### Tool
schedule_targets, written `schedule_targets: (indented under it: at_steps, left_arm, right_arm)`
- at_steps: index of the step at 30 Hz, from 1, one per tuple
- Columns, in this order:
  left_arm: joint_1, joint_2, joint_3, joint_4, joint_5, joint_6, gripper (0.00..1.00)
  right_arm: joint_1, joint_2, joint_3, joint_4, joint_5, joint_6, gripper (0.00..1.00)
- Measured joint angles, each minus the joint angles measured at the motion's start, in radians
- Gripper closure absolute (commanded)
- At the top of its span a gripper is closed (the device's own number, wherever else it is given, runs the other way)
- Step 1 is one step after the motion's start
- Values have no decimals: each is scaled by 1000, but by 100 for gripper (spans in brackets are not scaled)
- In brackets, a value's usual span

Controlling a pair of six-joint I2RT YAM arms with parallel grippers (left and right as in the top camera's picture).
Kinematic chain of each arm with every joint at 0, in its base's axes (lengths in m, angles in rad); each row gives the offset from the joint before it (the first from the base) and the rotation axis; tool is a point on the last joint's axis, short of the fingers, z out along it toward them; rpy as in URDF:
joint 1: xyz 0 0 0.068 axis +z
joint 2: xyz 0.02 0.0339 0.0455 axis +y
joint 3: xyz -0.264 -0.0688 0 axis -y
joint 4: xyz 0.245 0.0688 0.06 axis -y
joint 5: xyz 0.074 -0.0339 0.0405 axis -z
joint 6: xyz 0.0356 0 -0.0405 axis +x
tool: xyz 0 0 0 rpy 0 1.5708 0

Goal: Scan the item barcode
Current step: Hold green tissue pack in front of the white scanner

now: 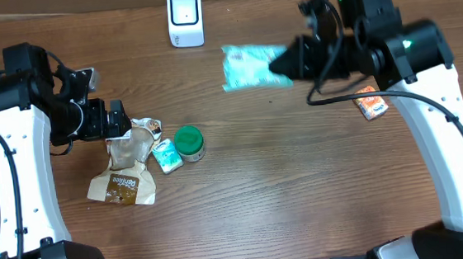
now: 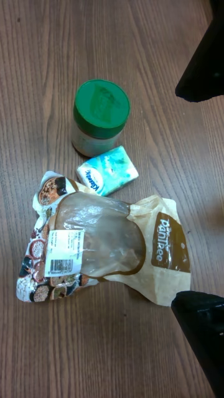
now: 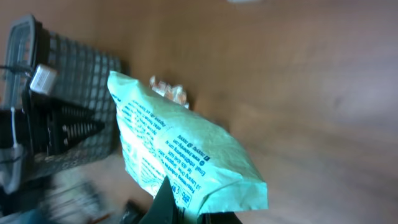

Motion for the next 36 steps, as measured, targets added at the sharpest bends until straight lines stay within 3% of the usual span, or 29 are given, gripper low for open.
schedule_targets:
  at_steps: [5, 9, 15, 17, 27, 36]
  left_arm:
    - [0, 0, 0, 1, 0, 0, 0]
    - [0, 0, 0, 0, 0, 0, 0]
    - [0, 0, 0, 0, 0, 0, 0]
    - [0, 0, 0, 0, 0, 0, 0]
    - [0, 0, 0, 2, 0, 0, 0]
    - [0, 0, 0, 2, 0, 0, 0]
  right_arm:
    - [115, 146, 340, 8, 244, -36, 96]
    - [186, 270, 453, 171, 487, -114, 96]
    - [247, 494, 459, 561, 830, -402, 96]
    - [255, 589, 457, 681, 900, -594, 96]
    - [250, 819, 454, 980, 911, -1223, 96]
    - [249, 967, 454, 1239, 866, -1495, 96]
